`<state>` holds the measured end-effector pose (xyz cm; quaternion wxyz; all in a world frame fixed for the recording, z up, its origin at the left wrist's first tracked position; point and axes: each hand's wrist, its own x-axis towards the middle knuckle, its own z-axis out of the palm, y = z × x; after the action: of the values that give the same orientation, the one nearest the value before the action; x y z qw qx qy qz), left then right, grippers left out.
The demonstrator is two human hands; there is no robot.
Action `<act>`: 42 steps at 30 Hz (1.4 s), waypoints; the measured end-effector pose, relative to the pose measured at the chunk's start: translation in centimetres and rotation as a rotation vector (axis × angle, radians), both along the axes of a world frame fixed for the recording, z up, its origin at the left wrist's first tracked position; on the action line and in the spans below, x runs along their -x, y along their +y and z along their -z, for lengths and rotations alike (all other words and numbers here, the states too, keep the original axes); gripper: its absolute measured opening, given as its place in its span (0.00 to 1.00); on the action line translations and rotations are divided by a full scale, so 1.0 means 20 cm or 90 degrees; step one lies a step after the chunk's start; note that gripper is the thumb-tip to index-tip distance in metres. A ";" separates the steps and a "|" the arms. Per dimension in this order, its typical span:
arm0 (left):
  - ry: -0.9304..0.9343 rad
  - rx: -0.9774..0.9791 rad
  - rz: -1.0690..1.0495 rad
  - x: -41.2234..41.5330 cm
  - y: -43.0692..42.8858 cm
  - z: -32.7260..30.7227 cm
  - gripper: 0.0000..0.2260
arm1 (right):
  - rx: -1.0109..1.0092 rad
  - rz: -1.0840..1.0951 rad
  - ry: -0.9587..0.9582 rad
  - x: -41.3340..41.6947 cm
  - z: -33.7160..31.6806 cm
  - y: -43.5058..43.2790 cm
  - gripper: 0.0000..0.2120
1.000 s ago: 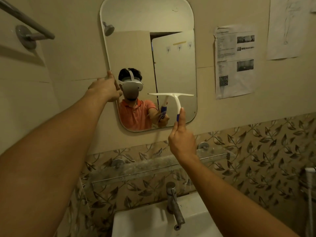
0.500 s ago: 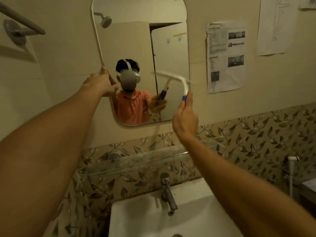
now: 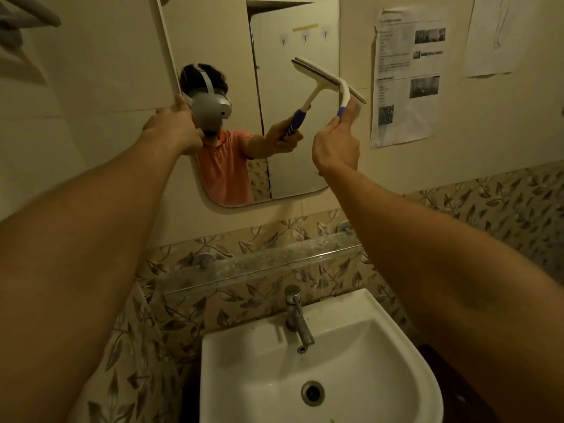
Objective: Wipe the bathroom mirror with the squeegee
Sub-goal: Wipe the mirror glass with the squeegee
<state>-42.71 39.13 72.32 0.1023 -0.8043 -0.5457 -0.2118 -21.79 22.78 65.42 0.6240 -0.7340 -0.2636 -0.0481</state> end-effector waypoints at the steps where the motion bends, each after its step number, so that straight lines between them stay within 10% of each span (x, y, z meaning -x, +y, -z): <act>1: 0.000 0.001 0.000 0.00 0.01 0.00 0.41 | 0.007 0.002 0.003 0.01 0.03 0.00 0.25; 32: -0.009 0.035 -0.010 0.00 -0.13 0.00 0.44 | -0.019 -0.089 0.155 0.56 0.68 0.00 0.25; 42: -0.012 0.039 -0.028 -0.02 -0.13 0.00 0.45 | 0.011 -0.102 -0.356 0.26 0.22 -0.02 0.29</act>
<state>-42.21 36.49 72.37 0.0775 -0.7928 -0.5704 -0.2001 -26.95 22.43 60.99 0.5230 -0.6743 -0.4827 -0.1970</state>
